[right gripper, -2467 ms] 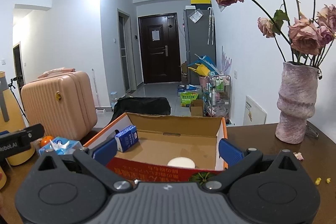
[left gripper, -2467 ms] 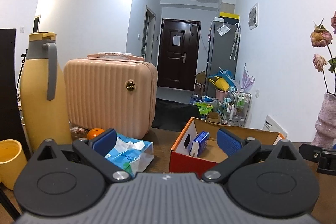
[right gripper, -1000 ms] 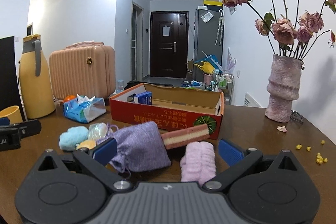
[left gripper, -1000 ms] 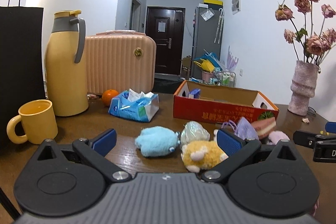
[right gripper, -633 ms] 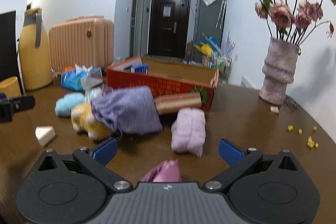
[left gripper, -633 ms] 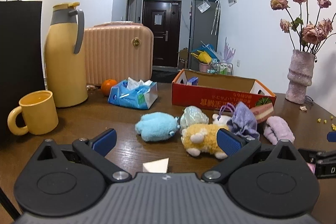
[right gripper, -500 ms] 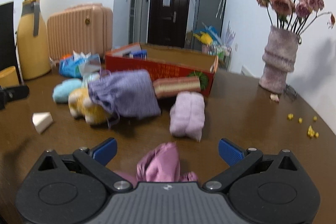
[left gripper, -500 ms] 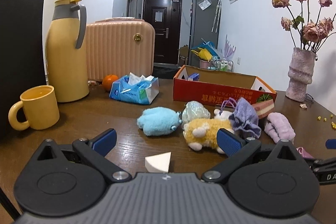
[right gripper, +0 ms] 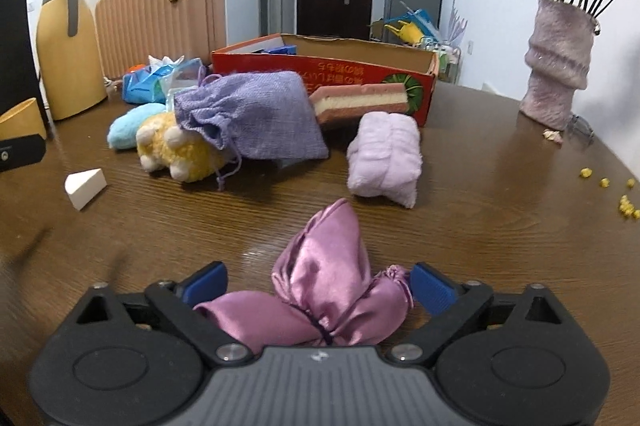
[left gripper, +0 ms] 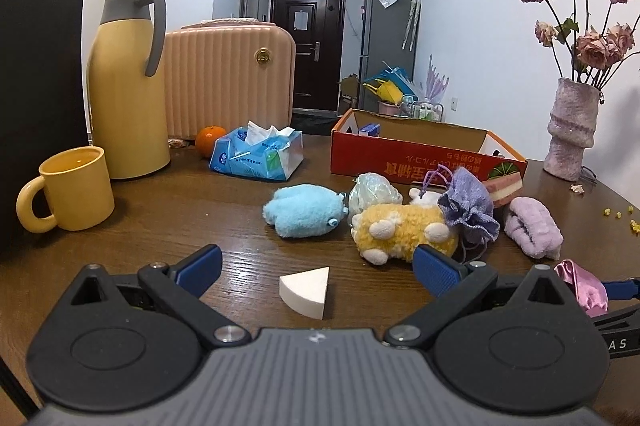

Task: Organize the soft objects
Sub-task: 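Approach and grasp the pink satin bow with the right gripper, then grasp the white wedge sponge with the left gripper while the right holds the bow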

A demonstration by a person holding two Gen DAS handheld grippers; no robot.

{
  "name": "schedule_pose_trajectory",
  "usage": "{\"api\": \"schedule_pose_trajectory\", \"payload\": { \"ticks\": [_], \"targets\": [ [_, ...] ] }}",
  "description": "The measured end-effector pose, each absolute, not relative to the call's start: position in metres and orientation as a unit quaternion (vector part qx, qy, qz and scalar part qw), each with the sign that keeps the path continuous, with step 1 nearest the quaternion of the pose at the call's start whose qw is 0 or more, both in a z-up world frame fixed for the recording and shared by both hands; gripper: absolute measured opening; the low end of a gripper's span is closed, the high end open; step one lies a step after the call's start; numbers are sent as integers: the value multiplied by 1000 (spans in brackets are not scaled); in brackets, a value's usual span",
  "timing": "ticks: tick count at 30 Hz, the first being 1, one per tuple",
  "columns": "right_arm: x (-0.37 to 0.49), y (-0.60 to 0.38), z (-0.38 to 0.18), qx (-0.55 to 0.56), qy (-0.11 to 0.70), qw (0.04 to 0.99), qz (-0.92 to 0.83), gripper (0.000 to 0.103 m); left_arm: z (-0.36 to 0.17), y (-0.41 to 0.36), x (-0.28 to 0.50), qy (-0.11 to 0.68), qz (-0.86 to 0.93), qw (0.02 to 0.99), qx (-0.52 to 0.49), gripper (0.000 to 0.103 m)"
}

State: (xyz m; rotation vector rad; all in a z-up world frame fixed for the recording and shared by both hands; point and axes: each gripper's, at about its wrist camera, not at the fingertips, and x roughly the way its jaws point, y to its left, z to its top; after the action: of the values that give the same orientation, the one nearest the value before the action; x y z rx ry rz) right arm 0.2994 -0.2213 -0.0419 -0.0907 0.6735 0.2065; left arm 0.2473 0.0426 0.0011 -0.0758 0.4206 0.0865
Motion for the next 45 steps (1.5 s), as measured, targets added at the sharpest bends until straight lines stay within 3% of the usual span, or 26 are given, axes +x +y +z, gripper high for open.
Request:
{"api": "schedule_pose_trajectory", "payload": {
  "ticks": [7,10,15,22,24,27,45],
  "targets": [
    [303,-217,-45,-49,330,936,116,85,1,44,248,211,44,976,-41,103],
    [306,-214,-45,-56,328,935,120,76,0,45,248,213,45,975,-42,103],
    [309,-211,-45,-60,313,939,130,43,-1,46,249,216,48,974,-43,103],
    [313,-216,-40,-36,286,947,140,27,-3,48,254,222,52,973,-41,103],
    [315,-219,-37,-25,276,950,140,13,-4,49,256,224,55,972,-41,103],
    [319,-224,-33,-7,262,954,143,5,-5,54,261,228,60,971,-43,103],
    [322,-245,-15,22,184,974,133,4,-14,70,293,256,71,964,-34,103]
  ]
}}
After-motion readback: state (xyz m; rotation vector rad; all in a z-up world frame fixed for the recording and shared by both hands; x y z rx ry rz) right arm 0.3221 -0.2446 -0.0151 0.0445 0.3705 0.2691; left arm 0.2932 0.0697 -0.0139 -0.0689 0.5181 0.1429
